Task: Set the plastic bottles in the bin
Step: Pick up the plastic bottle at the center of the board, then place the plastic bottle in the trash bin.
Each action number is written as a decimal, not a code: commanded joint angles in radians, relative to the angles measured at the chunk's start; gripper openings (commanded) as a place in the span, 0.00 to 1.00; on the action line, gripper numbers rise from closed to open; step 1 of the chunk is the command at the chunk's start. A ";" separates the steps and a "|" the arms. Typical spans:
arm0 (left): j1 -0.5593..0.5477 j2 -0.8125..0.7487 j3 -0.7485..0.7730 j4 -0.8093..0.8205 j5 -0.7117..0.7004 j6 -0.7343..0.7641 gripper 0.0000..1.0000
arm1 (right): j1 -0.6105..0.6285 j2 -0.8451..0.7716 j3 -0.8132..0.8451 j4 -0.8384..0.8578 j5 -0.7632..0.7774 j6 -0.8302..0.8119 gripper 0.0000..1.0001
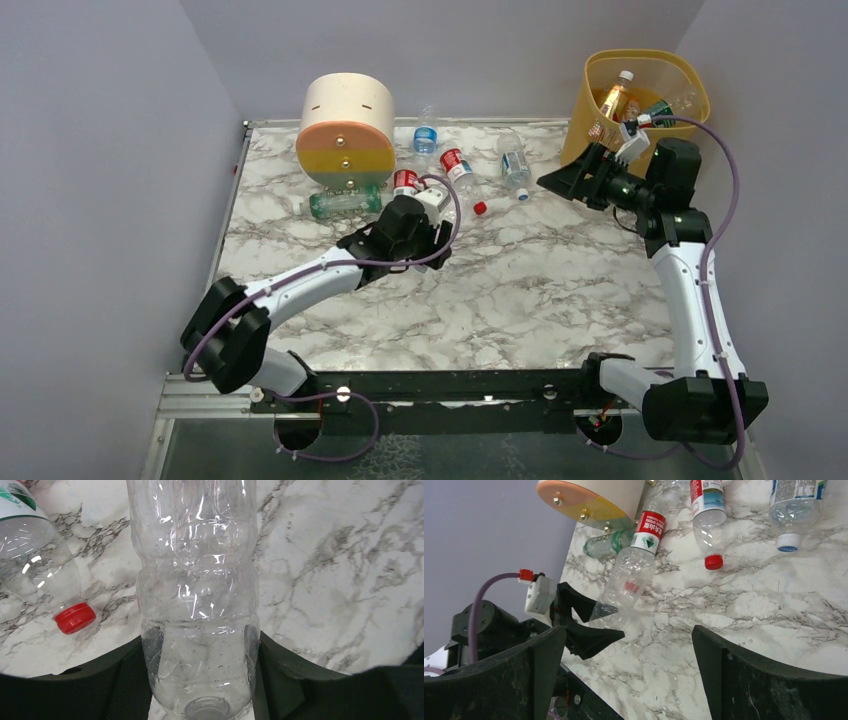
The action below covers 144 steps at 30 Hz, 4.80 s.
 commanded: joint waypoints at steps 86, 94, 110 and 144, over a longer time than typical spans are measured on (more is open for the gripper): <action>-0.059 -0.521 0.161 -0.218 -0.090 -0.075 0.99 | 0.446 0.407 0.489 0.001 0.400 0.006 0.63; -0.058 -0.525 0.127 -0.219 -0.097 -0.076 0.99 | 0.173 0.432 0.647 0.017 0.348 0.050 0.63; -0.058 -0.489 0.099 -0.202 -0.081 -0.070 0.99 | -0.224 0.362 0.605 0.191 0.372 0.219 0.63; -0.058 -0.459 0.077 -0.167 -0.049 -0.077 0.99 | -0.304 0.440 0.606 0.275 0.797 0.270 0.67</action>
